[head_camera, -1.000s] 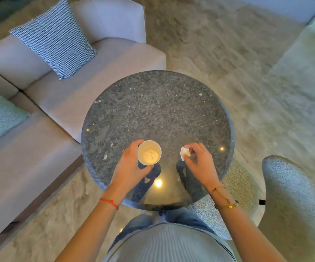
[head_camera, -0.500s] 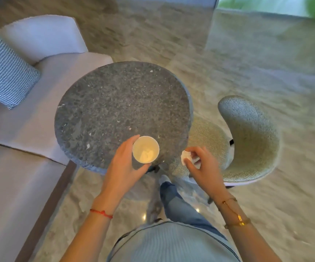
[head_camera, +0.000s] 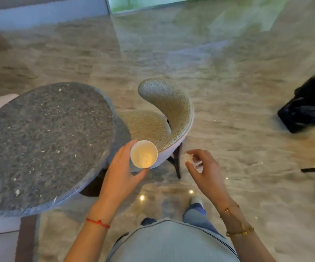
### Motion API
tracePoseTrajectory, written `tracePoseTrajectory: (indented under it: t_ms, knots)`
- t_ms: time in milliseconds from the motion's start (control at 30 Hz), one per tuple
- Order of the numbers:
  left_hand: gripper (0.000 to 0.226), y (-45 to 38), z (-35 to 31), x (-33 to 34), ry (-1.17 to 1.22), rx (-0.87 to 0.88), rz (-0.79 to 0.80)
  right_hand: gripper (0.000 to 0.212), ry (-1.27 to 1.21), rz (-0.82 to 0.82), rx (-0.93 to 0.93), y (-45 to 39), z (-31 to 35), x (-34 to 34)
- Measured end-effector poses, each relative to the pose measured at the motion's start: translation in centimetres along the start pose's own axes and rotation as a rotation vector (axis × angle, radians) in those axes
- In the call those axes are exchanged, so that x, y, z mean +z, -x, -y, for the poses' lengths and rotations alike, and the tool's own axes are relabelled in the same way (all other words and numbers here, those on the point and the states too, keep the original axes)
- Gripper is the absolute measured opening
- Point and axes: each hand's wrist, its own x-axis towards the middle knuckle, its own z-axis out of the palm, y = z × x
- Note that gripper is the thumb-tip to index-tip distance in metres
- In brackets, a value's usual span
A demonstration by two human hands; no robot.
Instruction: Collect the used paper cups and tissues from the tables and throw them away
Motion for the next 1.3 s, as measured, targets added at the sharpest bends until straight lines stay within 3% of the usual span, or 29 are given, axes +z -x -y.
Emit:
tracePoseTrajectory:
  t_ms: [467, 733, 1000, 1300]
  knots:
    - [0.077, -8.8, -22.6, 23.9, 0.102, 0.299, 0.262, 0.03, 0.127, -0.342, 0.24, 4.0, -18.3, -25.9]
    - [0.082, -14.1, -31.5, 33.9, 0.107, 0.361, 0.368, 0.028, 0.113, -0.49, 0.377, 2.9, -25.3, -34.7]
    - [0.072, -24.9, -39.5, 46.0, 0.118, 0.486, 0.492, 0.027, 0.136, -0.601, 0.464, -4.2, -34.5, -42.4]
    - [0.072, -40.5, -53.0, 59.2, 0.108, 0.604, 0.502, 0.025, 0.182, -0.654, 0.497, -17.8, -44.8, -56.9]
